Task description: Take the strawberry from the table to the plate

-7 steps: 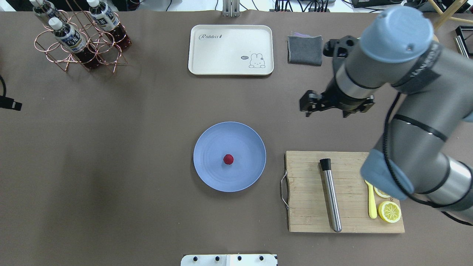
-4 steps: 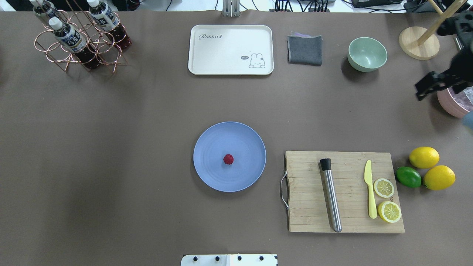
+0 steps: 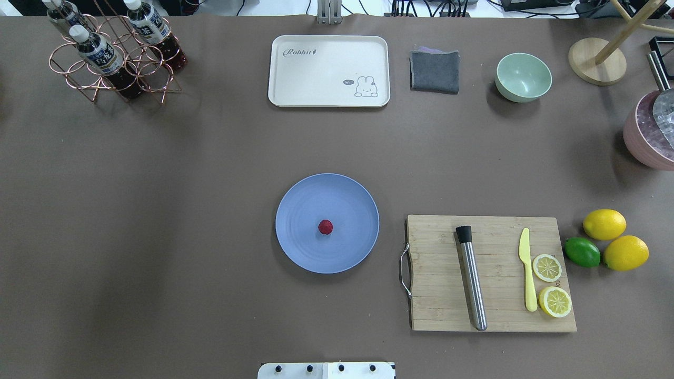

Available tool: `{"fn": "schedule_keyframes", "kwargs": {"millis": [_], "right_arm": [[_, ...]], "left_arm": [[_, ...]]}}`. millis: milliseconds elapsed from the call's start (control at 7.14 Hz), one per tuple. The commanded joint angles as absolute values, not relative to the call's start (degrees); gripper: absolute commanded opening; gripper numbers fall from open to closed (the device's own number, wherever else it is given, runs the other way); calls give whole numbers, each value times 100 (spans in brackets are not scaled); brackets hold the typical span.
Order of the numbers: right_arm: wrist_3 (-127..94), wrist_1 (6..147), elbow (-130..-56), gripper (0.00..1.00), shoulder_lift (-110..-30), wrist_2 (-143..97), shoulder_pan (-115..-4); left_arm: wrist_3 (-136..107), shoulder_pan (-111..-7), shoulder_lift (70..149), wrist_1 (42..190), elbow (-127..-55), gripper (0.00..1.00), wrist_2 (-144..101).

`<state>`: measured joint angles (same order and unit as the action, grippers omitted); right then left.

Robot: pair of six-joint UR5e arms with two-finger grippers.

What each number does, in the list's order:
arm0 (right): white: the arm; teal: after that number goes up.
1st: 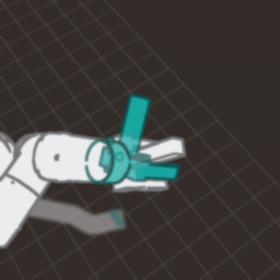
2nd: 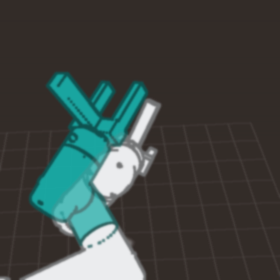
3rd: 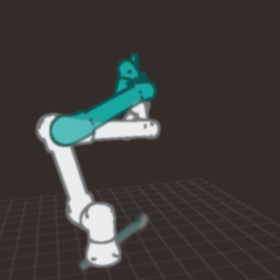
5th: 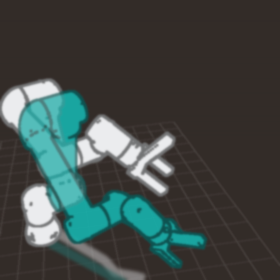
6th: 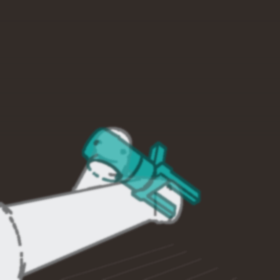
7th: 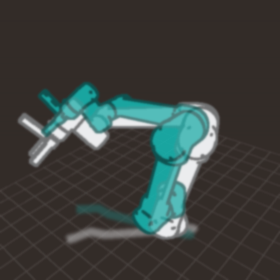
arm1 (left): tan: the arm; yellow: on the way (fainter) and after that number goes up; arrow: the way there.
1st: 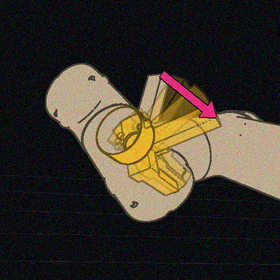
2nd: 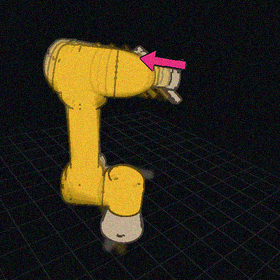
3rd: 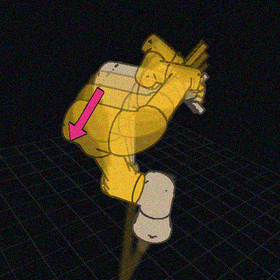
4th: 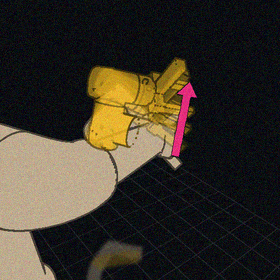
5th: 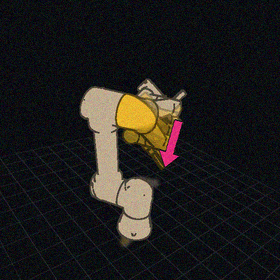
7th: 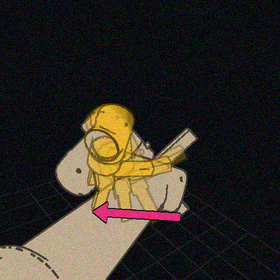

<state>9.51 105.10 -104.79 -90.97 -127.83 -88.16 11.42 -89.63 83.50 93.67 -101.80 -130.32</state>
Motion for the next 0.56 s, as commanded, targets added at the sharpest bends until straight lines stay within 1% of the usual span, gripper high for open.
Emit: {"fn": "schedule_keyframes", "kwargs": {"millis": [0,420], "right_arm": [[1028,10091,-10240,100,-9386,-12972,-9017],[1037,10081,-10230,100,-9387,-12981,-9087]], "left_arm": [[1169,-8974,8306,9386,-10012,99,-13052],[1169,-8974,8306,9413,-9993,99,-13043]]}}
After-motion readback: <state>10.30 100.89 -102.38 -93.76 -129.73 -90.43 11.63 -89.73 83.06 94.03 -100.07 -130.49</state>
